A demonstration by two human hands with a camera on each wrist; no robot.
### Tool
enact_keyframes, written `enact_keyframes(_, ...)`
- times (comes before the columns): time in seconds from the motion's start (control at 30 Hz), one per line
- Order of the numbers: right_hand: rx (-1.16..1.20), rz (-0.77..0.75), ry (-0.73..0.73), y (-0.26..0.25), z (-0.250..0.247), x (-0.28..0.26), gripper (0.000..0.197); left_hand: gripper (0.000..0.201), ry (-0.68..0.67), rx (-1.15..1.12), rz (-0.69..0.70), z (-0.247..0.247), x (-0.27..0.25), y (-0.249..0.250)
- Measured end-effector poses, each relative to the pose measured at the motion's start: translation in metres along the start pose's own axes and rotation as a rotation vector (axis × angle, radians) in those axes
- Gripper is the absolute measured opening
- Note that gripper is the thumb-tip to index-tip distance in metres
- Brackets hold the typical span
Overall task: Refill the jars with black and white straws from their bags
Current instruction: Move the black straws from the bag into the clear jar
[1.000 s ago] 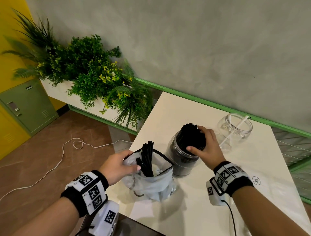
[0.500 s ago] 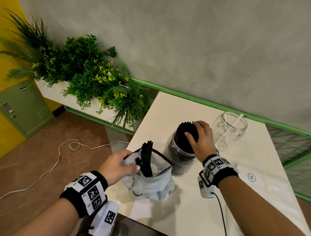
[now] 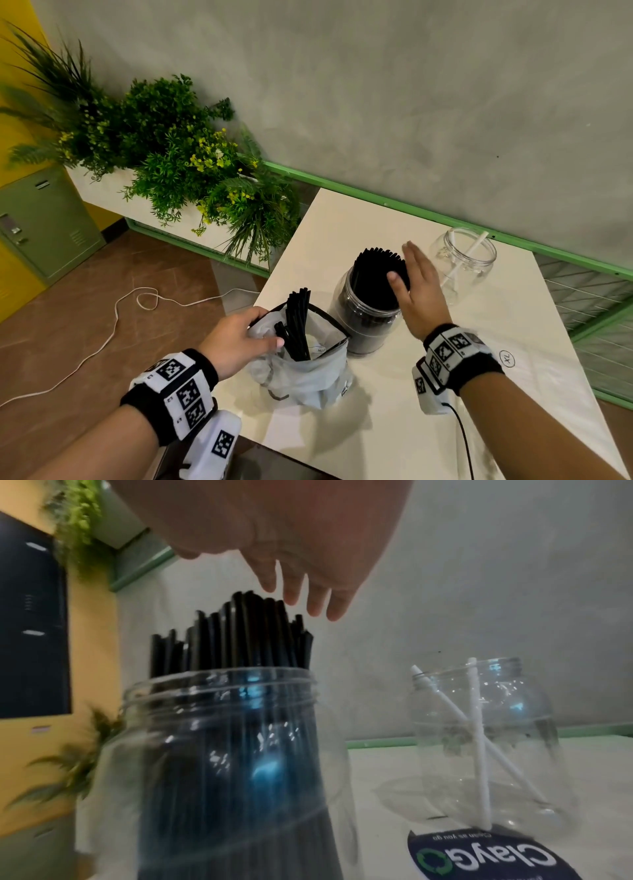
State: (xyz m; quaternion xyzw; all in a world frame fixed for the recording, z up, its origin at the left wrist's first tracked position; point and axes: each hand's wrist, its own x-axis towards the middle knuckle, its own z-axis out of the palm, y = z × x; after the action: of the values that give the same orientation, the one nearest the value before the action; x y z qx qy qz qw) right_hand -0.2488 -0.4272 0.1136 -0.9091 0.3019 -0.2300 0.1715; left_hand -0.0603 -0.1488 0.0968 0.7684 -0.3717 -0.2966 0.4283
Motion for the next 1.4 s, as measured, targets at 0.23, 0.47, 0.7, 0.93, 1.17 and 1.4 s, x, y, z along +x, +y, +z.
enact_keyframes(0.23,0.062,0.138,-0.092,-0.004,0.004,-0.003,0.087,0.035,-0.001,-0.025,-0.007,0.000,0.001,0.001)
enact_keyframes(0.47,0.250,0.337,0.006,-0.012,0.012,0.017,0.103,0.024,-0.001,-0.023,-0.023,0.003,-0.001,0.004)
enact_keyframes(0.7,0.358,0.336,0.204,-0.008,0.012,0.025,0.061,0.024,0.013,-0.020,-0.033,0.000,-0.002,0.006)
enact_keyframes(0.93,0.346,0.347,0.033,-0.009,0.013,0.037,0.057,0.042,-0.005,-0.026,-0.033,-0.001,-0.001,0.003)
enact_keyframes(1.17,0.111,0.037,0.297,-0.029,0.002,0.002,0.058,0.053,-0.009,-0.061,-0.020,-0.003,0.000,0.001)
enact_keyframes(1.4,-0.429,-0.109,-0.026,-0.037,0.020,0.019,0.073,0.054,-0.017,-0.044,-0.014,-0.001,0.002,0.007)
